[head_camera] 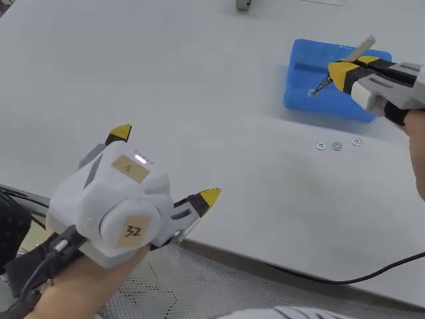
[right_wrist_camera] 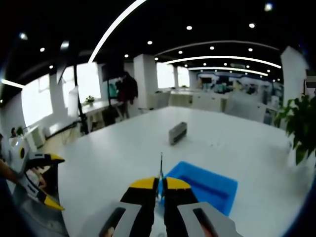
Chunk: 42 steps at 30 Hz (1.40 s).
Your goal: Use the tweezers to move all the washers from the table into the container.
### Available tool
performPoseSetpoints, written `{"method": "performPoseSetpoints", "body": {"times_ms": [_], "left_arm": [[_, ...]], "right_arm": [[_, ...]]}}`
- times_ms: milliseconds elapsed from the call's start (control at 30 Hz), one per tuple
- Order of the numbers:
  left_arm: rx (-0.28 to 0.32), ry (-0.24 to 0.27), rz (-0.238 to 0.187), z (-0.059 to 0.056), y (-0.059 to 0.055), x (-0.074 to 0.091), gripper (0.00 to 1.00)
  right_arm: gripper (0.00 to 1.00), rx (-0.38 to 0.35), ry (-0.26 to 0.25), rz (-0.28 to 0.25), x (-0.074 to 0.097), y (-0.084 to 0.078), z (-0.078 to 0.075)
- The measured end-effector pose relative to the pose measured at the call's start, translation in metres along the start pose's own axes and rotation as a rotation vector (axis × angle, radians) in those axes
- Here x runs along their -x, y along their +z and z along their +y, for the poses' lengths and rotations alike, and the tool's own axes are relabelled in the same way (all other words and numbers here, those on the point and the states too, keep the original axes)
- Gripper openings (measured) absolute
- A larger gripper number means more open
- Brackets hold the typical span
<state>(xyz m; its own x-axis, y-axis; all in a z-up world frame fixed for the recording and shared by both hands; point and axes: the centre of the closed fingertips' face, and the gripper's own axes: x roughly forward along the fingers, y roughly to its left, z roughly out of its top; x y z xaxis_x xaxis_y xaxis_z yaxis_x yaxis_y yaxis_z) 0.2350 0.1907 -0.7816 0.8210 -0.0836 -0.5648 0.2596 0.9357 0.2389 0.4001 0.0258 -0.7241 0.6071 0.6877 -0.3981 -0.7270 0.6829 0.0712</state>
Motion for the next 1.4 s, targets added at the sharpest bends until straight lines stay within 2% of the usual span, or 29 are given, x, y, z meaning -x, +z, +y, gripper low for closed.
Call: {"method": "performPoseSetpoints", "body": {"times_ms": [367, 500, 567, 667, 967, 1033, 1233, 1400], "left_arm": [[-0.009, 0.003, 0.013, 0.000, -0.002, 0.000, 0.92], [-0.007, 0.004, 0.015, 0.000, -0.003, 0.000, 0.92], [-0.005, 0.005, 0.015, 0.000, -0.003, 0.000, 0.92], [-0.009, 0.005, 0.020, 0.000, -0.003, 0.000, 0.92], [-0.006, 0.010, 0.030, 0.001, -0.004, 0.001, 0.91], [-0.008, 0.012, 0.032, 0.001, -0.005, 0.001, 0.91], [-0.007, 0.011, 0.036, 0.001, -0.005, 0.000, 0.91], [-0.008, 0.014, 0.041, 0.001, -0.006, 0.000, 0.91]], "right_arm": [[0.01, -0.020, -0.038, -0.048, -0.006, 0.018, -0.015], [0.01, -0.032, -0.045, -0.048, -0.013, 0.018, -0.020], [0.01, -0.031, -0.044, -0.044, -0.017, 0.018, -0.018], [0.01, -0.019, -0.052, -0.024, -0.025, 0.010, -0.023], [0.02, -0.043, -0.056, 0.063, -0.051, -0.031, -0.034], [0.02, -0.038, -0.052, 0.067, -0.054, -0.032, -0.029], [0.02, -0.019, -0.055, 0.090, -0.058, -0.038, -0.031], [0.02, -0.006, -0.042, 0.109, -0.061, -0.042, -0.027]]}}
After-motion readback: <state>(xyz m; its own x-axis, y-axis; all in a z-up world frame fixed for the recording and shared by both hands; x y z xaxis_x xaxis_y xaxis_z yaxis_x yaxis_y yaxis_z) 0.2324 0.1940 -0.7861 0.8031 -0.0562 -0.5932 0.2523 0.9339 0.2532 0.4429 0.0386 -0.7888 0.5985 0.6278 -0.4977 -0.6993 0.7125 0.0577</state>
